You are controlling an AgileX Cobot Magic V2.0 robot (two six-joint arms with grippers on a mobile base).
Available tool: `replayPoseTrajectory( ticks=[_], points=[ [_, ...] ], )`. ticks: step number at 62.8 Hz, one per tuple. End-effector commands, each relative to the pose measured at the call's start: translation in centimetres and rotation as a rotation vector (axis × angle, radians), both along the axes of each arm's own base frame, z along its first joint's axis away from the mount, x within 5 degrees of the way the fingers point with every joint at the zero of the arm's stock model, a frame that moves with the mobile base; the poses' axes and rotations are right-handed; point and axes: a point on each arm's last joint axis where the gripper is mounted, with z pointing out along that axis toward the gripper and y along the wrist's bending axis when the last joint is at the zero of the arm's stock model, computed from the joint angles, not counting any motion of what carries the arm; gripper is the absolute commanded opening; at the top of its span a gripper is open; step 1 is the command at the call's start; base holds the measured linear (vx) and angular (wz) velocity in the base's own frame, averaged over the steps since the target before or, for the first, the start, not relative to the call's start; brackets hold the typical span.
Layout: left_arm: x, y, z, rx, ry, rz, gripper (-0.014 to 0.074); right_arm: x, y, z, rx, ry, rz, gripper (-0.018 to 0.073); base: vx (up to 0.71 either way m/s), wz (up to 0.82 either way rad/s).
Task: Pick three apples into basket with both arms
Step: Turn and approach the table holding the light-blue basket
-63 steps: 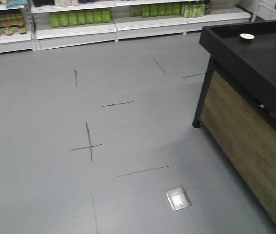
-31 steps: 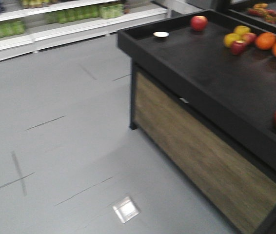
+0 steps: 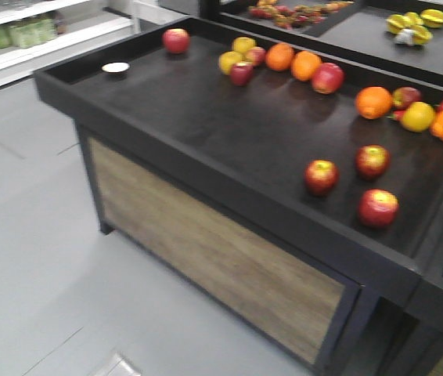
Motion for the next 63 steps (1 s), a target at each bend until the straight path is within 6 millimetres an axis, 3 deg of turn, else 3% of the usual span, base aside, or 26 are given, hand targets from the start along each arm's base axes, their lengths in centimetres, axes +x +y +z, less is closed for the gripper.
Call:
replayPoseTrajectory(
  ticks=[1, 63],
  points=[
    [-0.06, 0.03, -0.13, -0.014, -0.056, 0.002, -0.0006, -0.03, 0.13, 0.26, -0.011, -0.069, 0.012, -0.0004, 0.14, -0.55],
    [-0.06, 0.03, -0.13, -0.014, -0.056, 0.002, -0.0006, -0.03, 0.13, 0.26, -0.011, -0.069, 0.012, -0.0004, 0.09, -0.42]
  ],
)
